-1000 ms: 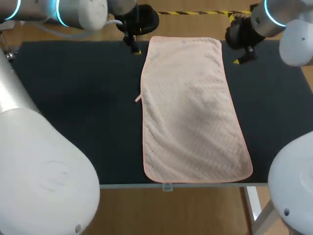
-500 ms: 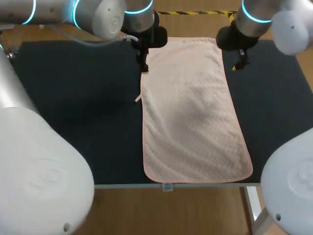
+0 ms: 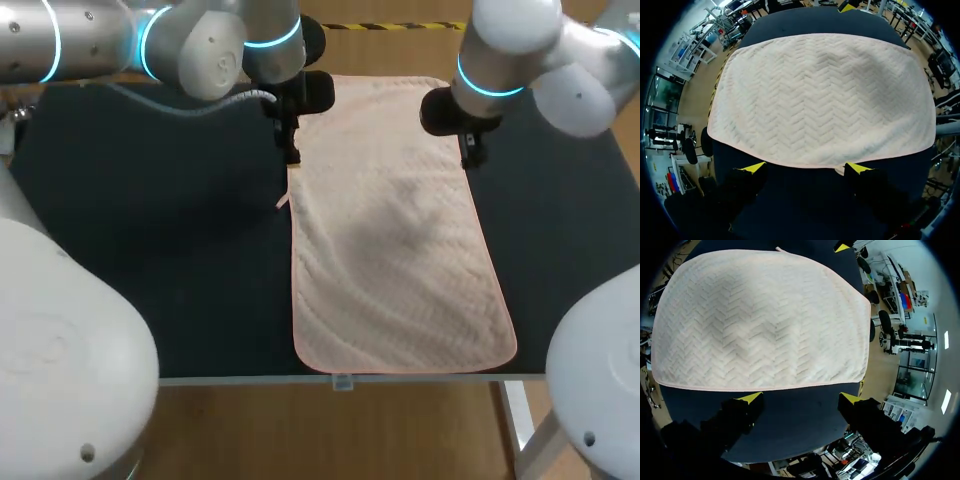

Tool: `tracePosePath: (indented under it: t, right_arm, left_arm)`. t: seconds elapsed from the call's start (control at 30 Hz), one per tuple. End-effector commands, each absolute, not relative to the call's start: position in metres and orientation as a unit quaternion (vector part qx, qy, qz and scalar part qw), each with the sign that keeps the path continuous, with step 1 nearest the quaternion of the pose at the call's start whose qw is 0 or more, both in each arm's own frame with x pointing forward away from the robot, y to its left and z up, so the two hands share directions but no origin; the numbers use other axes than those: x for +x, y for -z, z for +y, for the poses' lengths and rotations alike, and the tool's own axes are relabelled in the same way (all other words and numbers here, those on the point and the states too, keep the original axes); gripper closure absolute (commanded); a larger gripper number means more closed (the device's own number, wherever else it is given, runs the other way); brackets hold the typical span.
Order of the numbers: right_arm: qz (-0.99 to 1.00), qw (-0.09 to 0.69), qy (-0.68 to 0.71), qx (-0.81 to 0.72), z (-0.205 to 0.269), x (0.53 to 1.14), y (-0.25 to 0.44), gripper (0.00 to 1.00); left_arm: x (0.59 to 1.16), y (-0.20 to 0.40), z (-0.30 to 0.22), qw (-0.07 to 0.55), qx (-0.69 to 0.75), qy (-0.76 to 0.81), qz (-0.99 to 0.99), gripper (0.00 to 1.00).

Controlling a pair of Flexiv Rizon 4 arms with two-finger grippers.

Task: Fold the towel

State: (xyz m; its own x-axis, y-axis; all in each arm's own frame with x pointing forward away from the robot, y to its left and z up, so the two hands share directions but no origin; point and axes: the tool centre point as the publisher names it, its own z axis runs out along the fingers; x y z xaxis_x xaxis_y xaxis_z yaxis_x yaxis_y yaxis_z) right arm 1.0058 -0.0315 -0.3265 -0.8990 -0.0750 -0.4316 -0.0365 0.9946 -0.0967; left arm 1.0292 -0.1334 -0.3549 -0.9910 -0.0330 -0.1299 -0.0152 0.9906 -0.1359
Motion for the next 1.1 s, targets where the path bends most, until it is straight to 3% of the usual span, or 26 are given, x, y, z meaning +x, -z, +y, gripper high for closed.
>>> tracePosePath:
  t: [0.03, 1.1]
  right_arm:
    - [0.975, 0.218, 0.038, -0.029, -0.029, 1.009, 0.34, 0.0]
    - [0.979, 0.191, 0.051, -0.05, -0.029, 1.009, 0.372, 0.0]
  left_arm:
    - [1.033, 0.375, -0.131, 0.055, -0.017, 0.085, 0.995, 0.0]
    - [1.048, 0.426, -0.148, 0.024, 0.009, 0.073, 0.997, 0.0]
